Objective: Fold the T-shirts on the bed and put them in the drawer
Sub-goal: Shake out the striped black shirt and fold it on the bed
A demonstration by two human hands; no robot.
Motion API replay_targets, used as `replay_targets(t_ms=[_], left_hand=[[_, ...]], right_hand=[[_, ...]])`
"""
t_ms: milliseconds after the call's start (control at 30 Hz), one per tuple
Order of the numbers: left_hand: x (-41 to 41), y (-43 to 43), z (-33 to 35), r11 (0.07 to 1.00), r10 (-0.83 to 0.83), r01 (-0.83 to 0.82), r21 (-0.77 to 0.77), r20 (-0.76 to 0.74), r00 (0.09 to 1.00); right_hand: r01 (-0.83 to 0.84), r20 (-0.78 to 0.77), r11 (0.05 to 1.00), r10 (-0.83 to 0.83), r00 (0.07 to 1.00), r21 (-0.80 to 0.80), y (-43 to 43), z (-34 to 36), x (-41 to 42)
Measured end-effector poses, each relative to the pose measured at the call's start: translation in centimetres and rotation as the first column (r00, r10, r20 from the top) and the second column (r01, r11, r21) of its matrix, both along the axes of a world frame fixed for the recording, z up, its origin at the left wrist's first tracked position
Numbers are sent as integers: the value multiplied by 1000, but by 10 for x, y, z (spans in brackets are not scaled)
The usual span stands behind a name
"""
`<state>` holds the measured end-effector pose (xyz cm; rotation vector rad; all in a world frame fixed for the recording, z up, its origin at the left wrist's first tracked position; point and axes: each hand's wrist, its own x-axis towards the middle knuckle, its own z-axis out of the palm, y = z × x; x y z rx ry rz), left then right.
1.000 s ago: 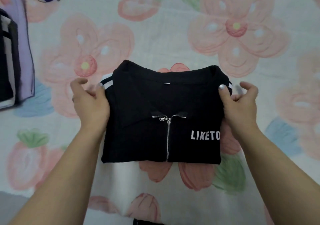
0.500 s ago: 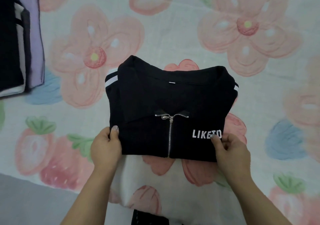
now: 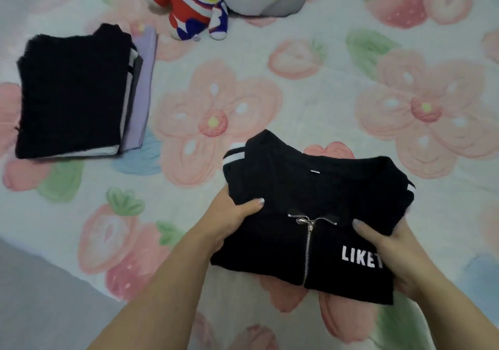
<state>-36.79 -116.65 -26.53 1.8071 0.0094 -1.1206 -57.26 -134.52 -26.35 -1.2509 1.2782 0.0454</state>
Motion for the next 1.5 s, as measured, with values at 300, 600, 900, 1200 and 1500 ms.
replay_targets(t_ms=[300,600,900,1200,1500], left_hand=[[96,130,104,930,353,-282,-234,365,862],[304,196,127,866,261,-481,138,695,669],[259,148,3,743,-361,-140,654,568,740],[153,126,29,875,-221,-234,424,780,585],[-68,-11,33,854,-520,409,322,581,627]], right_hand=[[-193,384,942,291,876,-274,88,75,148],[-273,482,949,316,817,-159,135,94,392],[-754,-343,70,860,377,-653,180,14,406],[-340,50,573,557,829,-746,116,24,255],[-78,-529,872,-220,820,-484,-7,11,-126]])
